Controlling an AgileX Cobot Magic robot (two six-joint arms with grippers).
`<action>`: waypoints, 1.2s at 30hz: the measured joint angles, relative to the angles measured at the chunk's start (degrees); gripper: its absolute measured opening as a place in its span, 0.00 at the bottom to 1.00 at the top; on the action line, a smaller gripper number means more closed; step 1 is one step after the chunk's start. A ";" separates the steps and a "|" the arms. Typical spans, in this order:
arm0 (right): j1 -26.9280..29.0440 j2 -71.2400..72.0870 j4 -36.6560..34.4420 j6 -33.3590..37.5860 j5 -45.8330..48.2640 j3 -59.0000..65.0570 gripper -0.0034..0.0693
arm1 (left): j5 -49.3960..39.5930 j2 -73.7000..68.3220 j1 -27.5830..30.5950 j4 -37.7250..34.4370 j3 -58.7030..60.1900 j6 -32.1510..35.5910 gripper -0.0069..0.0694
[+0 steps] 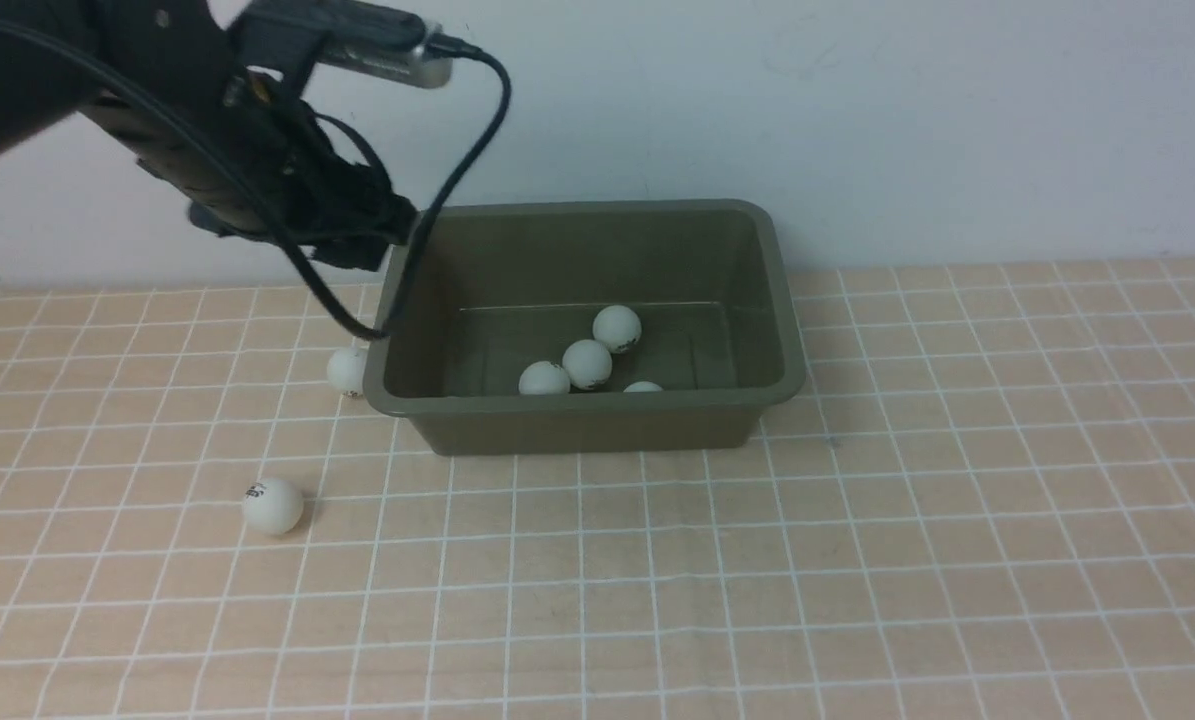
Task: Put the table tennis balls into the box on the light coffee tablecloth.
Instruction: 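Reach for and grasp a ping pong ball on the table beside the basket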
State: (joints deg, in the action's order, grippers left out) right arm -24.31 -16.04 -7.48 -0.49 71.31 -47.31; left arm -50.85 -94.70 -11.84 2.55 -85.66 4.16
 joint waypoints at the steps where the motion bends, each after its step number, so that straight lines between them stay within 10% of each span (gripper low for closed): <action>1: 0.00 0.00 0.00 0.04 0.00 0.00 0.03 | -0.61 1.17 0.99 0.67 1.07 0.00 0.62; 14: 0.00 0.00 -0.15 1.28 0.00 0.00 0.03 | 13.59 1.89 5.20 -0.77 24.77 1.60 0.62; 36: 0.00 0.00 -2.73 1.47 0.34 0.00 0.03 | 22.60 -10.01 5.20 -0.71 25.88 1.60 0.62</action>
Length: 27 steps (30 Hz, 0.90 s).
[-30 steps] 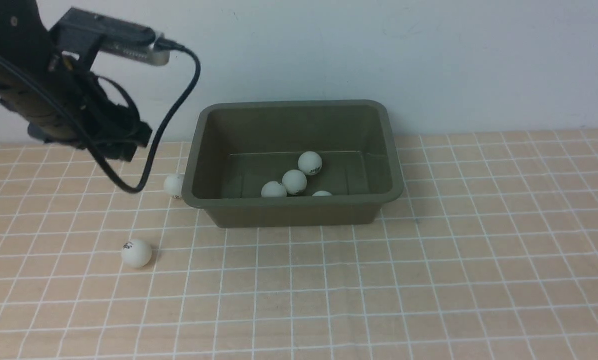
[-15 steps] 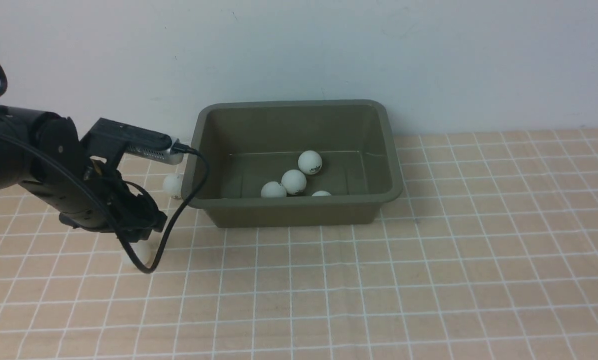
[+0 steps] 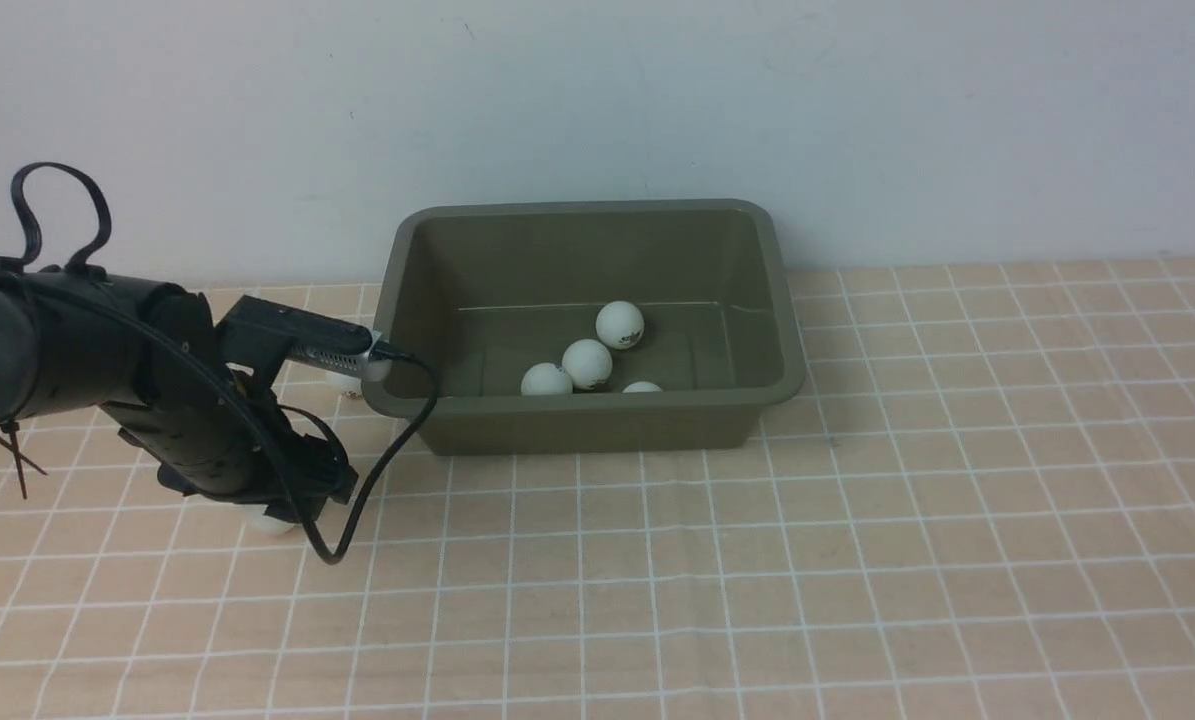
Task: Put the table tennis balls into the box on the light coffee tablecloth.
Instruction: 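Reach for and grasp a ping pong ball on the table beside the basket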
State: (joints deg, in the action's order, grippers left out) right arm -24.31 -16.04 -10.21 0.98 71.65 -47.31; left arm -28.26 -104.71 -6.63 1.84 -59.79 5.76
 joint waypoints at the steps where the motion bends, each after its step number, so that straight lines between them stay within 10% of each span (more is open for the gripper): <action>1: 0.00 0.00 0.00 0.00 0.00 0.00 0.03 | 0.41 -0.32 0.00 0.18 0.00 0.00 0.62; 16: 0.00 0.00 -0.07 0.00 0.00 0.00 0.03 | -0.32 -2.78 0.00 1.22 -0.47 -1.10 0.51; 27: 0.00 0.00 -0.02 0.00 0.00 0.00 0.03 | -16.60 1.94 -0.07 1.51 -16.89 -1.10 0.51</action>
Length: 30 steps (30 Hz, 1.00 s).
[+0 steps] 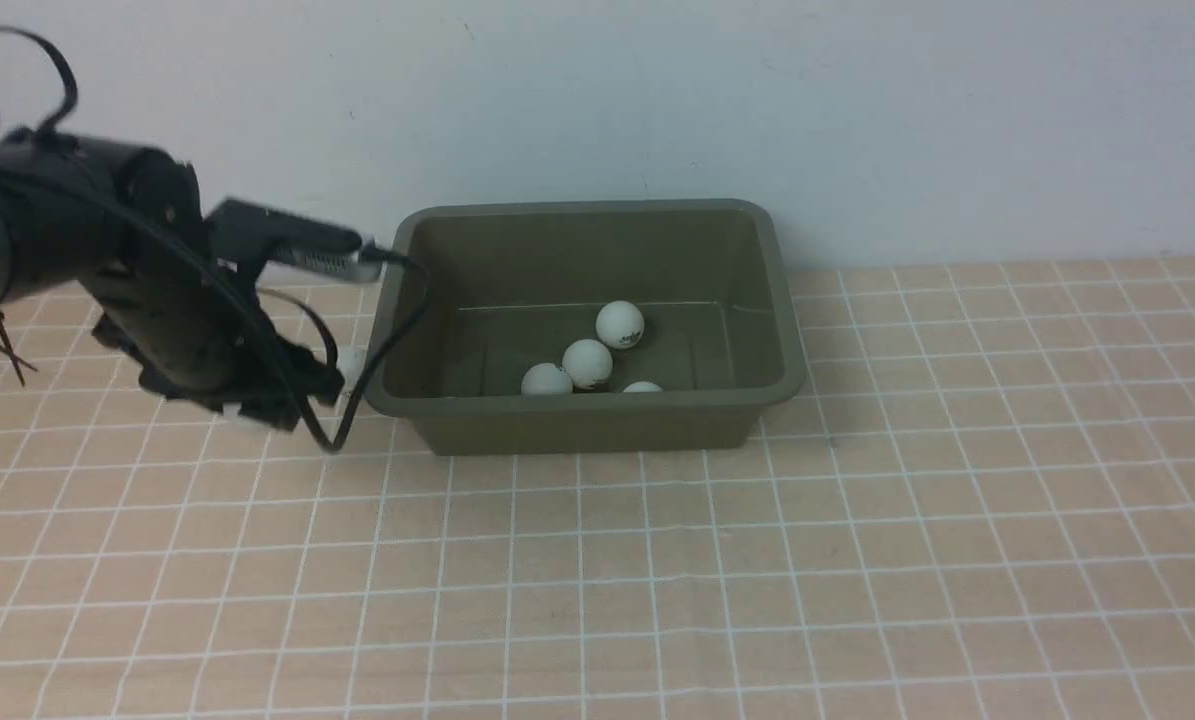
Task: Put the table tennis balls into the box on the light coffee tablecloth.
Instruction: 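Reach for and grasp a ping pong ball on the table beside the basket, then drop the ball into the bin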
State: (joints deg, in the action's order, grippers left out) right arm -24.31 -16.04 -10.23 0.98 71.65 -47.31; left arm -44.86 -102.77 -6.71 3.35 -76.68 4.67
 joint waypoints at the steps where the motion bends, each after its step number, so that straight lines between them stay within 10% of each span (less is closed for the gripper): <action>1: 0.00 0.00 0.00 0.00 0.00 0.00 0.03 | 0.00 0.55 -0.15 -0.89 -2.49 0.00 0.51; 30: 0.00 0.00 1.10 0.40 0.44 0.00 0.03 | 19.01 -15.76 -14.28 -7.97 -11.88 10.06 0.60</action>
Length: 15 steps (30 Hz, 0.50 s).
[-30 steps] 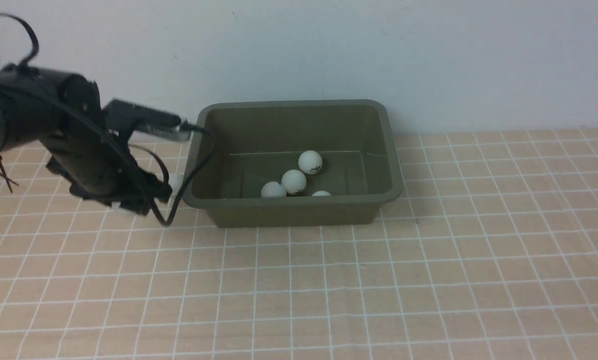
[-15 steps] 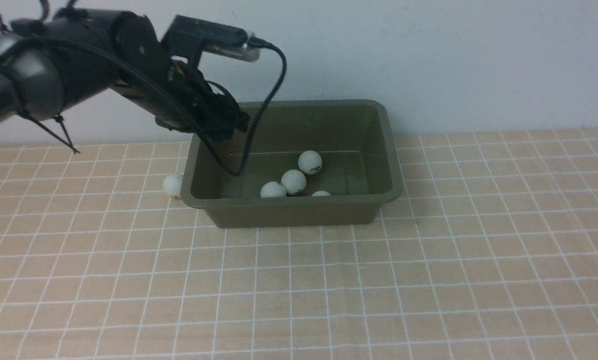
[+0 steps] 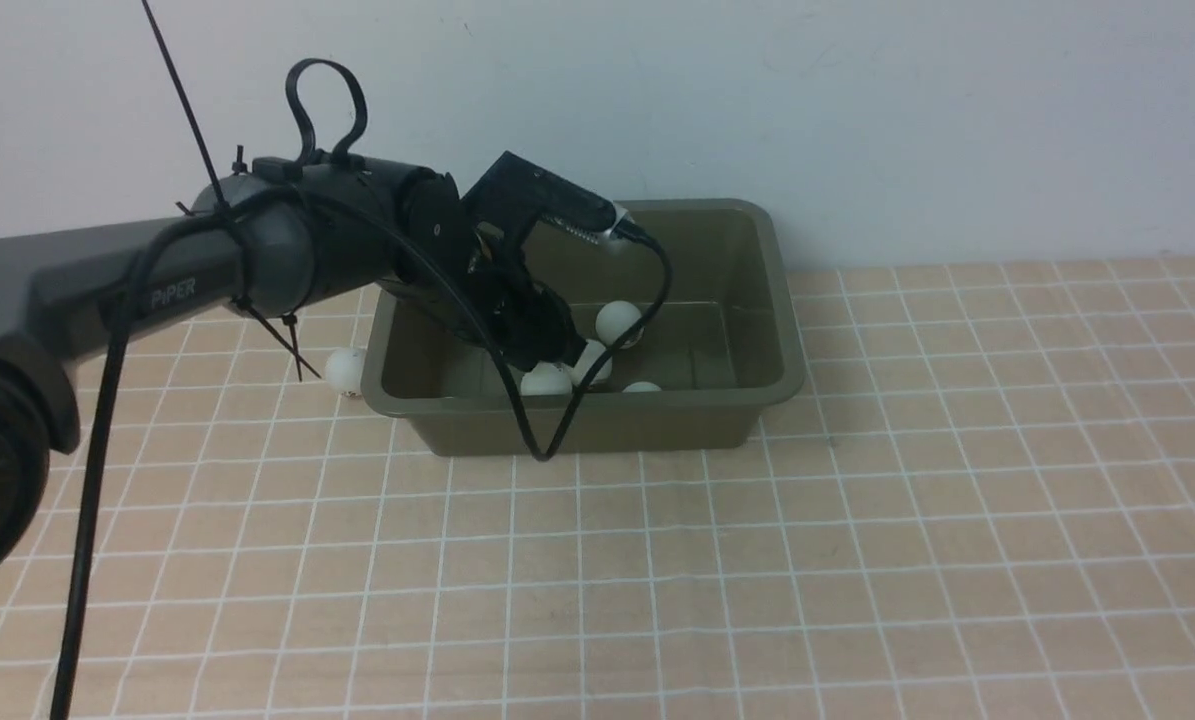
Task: Put the table tennis balls into the box on the light coffee tablecloth.
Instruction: 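Drop the ball into the bin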
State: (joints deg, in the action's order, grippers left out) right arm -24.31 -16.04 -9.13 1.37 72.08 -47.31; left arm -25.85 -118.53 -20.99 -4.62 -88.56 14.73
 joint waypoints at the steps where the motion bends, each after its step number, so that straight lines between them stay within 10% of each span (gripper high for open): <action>1: 0.00 0.00 0.00 0.00 0.06 0.00 0.03 | 0.39 0.00 0.00 0.00 -0.02 -0.15 0.62; 15: 0.00 0.00 0.00 0.00 0.12 0.00 0.03 | -13.76 8.81 3.39 2.08 -4.37 -3.71 0.59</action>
State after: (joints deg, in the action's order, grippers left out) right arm -24.31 -16.04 -9.13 1.37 72.20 -47.31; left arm -39.61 -109.72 -17.60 -2.54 -92.93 11.02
